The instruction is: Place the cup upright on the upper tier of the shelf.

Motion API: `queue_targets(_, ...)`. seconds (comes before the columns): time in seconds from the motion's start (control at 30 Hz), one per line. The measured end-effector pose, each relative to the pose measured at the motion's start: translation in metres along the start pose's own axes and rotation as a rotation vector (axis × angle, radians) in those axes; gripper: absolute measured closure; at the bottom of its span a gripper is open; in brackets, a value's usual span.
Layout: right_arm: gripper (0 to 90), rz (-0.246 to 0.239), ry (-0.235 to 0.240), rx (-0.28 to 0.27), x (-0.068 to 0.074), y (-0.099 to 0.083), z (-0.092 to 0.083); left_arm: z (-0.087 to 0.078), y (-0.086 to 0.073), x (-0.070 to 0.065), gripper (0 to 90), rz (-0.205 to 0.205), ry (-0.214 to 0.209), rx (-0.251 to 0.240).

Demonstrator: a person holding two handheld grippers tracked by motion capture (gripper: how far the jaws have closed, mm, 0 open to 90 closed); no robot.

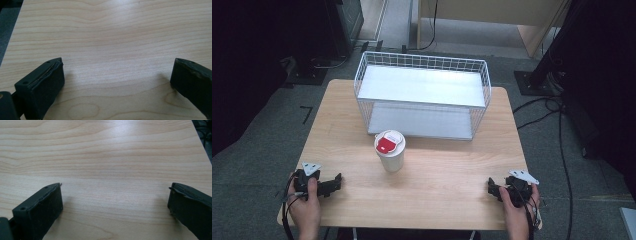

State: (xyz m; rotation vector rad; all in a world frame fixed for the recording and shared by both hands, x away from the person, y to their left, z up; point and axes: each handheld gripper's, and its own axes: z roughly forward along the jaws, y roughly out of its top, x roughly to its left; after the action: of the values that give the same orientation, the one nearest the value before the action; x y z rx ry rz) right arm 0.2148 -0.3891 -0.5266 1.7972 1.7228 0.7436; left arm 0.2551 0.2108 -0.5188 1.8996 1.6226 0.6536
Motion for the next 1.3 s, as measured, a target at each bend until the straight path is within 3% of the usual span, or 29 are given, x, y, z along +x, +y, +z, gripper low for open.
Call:
queue_targets(0.27,0.0,0.05,-0.044,0.003,0.0,0.0,-0.001,0.0,0.0,0.0,0.0,0.0,0.0,0.0)
queue_targets(0.37,0.0,0.054,-0.008,0.008,0.003,0.002,-0.002,0.0,0.0,0.0,0.0,-0.001,0.0,-0.001)
queue_targets(0.5,0.0,0.042,0.028,-0.024,0.012,0.01,-0.008,0.0,0.0,0.0,0.0,-0.002,0.0,-0.001)
queue_targets(0.67,0.0,0.024,0.042,-0.06,0.021,0.021,-0.014,0.0,0.0,0.0,0.0,-0.001,0.0,-0.001)
queue_targets(0.93,0.0,-0.001,0.068,-0.073,0.036,0.032,-0.02,0.0,0.0,0.0,0.0,-0.002,0.0,-0.001)
queue_targets(1.3,0.0,-0.055,0.138,-0.107,0.069,0.047,-0.025,0.0,0.0,0.0,0.0,0.0,0.0,-0.001)
